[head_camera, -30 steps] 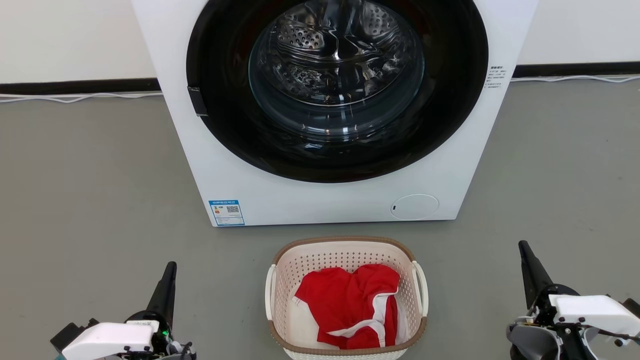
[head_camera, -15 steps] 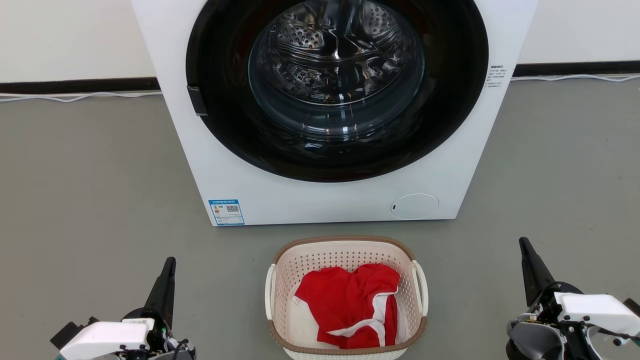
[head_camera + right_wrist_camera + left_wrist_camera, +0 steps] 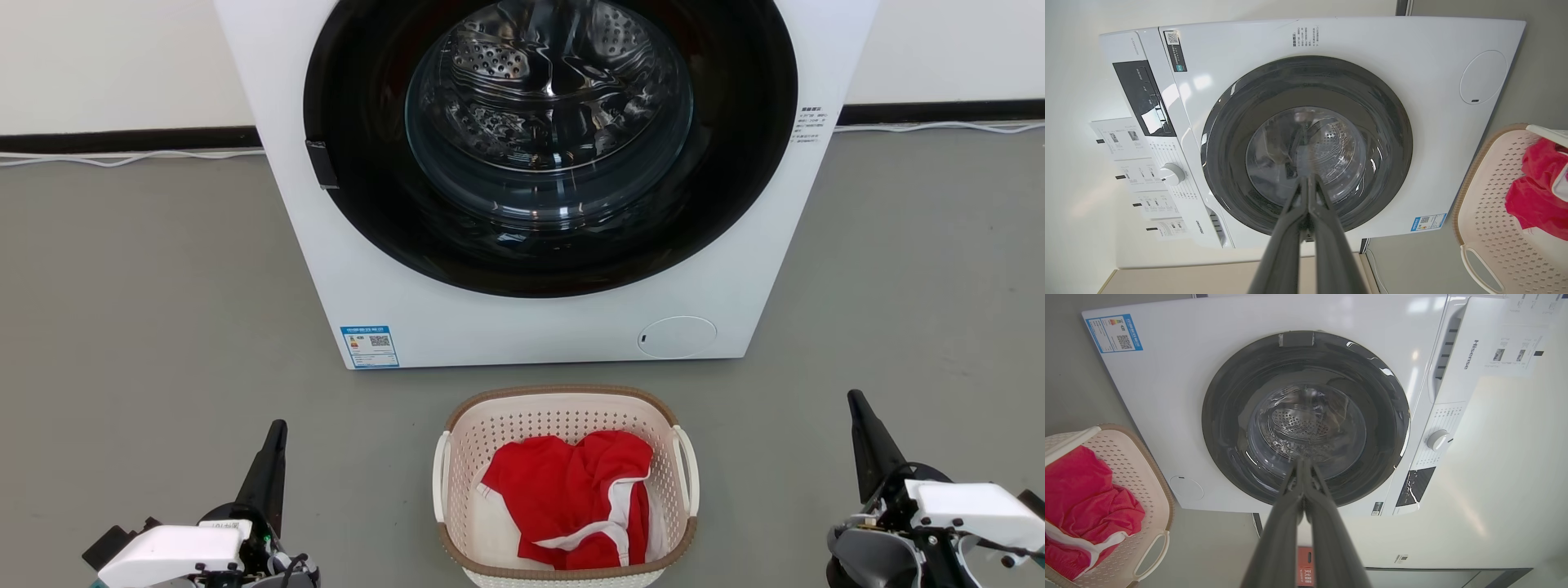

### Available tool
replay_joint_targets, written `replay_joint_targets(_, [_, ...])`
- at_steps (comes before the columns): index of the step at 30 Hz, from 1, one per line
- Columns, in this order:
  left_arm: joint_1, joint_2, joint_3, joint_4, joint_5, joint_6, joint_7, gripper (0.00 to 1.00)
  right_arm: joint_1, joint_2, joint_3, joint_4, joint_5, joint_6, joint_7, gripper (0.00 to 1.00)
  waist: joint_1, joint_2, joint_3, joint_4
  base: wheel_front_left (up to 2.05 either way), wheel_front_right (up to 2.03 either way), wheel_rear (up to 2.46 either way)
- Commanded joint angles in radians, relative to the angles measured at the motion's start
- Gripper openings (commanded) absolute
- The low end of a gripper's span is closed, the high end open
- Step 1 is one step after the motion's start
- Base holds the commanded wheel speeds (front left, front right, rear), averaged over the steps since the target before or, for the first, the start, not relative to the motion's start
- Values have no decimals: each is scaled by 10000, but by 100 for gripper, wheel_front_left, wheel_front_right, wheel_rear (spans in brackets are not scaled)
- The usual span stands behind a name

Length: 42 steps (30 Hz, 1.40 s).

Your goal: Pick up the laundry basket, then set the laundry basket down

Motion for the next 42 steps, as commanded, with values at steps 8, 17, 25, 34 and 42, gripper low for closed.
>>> replay_joint_targets(8, [-559, 139, 244, -287, -1, -71, 64, 0, -145, -31, 183, -316, 62, 73, 76, 0, 0, 0, 0, 0, 0, 0, 0])
replay_joint_targets(17, [-559, 139, 244, -288, -1, -71, 64, 0, -145, -31, 183, -316, 62, 73, 75, 0, 0, 0, 0, 0, 0, 0, 0])
replay_joint_targets(25, [-559, 139, 244, -288, -1, -71, 64, 0, -145, -31, 184, -316, 62, 73, 75, 0, 0, 0, 0, 0, 0, 0, 0])
replay_joint_targets(34, [-559, 139, 243, -288, -1, -71, 63, 0, -145, -31, 184, -316, 62, 73, 75, 0, 0, 0, 0, 0, 0, 0, 0])
replay_joint_targets(42, [-559, 139, 243, -289, -1, -71, 63, 0, -145, -31, 184, -316, 63, 73, 75, 0, 0, 0, 0, 0, 0, 0, 0])
